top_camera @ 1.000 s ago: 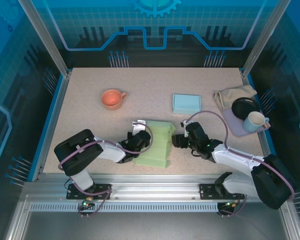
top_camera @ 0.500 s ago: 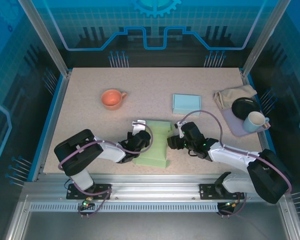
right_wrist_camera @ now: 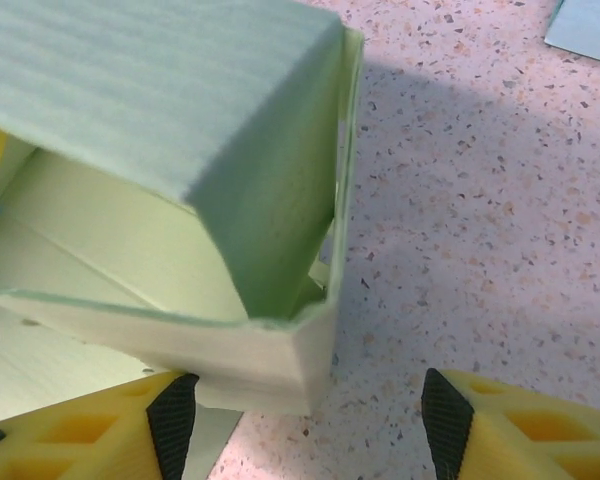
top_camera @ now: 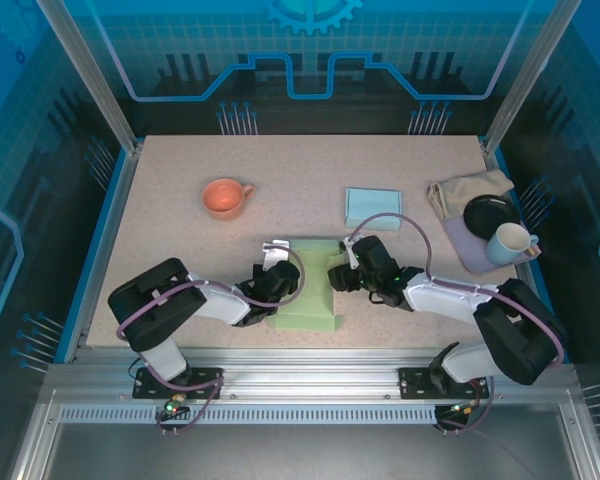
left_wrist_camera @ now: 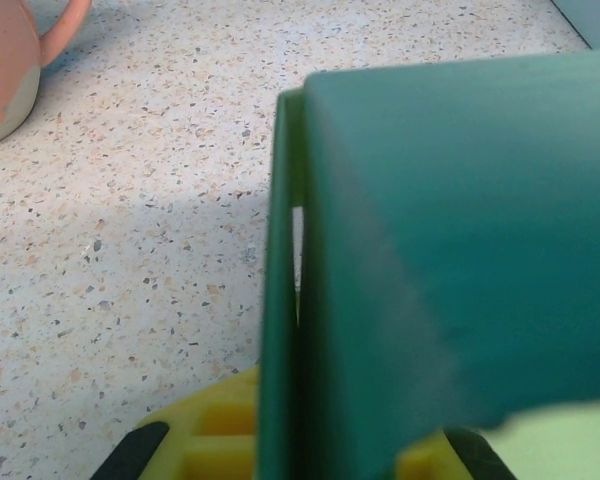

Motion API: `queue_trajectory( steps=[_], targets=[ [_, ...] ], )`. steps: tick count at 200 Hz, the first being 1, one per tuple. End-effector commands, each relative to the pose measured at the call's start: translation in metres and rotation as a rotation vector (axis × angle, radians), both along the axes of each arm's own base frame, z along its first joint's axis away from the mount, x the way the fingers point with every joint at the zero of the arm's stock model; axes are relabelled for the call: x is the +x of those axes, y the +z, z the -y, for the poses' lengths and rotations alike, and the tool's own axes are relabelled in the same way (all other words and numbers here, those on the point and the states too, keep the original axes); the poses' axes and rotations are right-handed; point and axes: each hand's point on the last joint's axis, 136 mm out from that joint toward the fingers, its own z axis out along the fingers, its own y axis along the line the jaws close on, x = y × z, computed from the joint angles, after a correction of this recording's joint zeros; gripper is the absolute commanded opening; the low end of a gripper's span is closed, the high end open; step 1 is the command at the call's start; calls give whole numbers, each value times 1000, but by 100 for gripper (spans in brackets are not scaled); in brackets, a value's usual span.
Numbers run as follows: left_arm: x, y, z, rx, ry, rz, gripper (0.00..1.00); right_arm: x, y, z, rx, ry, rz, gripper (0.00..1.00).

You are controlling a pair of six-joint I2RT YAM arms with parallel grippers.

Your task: Fold the paper box

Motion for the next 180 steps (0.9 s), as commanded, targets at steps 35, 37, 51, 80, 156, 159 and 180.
queue_trajectory(
  steps=[35,37,51,80,156,159,180],
  targets=[
    [-5,7,11,-14,-69,10,0,23,17,-21,12,40,128,61],
    [-5,7,10,-13,-69,10,0,23,18,-21,12,40,130,61],
    [-5,7,10,-14,-66,11,0,24,16,-22,4,39,135,59],
    [-5,7,9,-13,-62,11,0,21,13,-26,-10,52,141,55],
    [-11,7,6,-59,-33,-33,0,36,19,-12,-65,-52,225,54],
    [-12,7,5,-64,-26,-38,0,37,19,-10,-68,-60,230,54],
    [-17,9,2,-87,12,-79,0,44,19,-1,-103,-112,252,54]
  ],
)
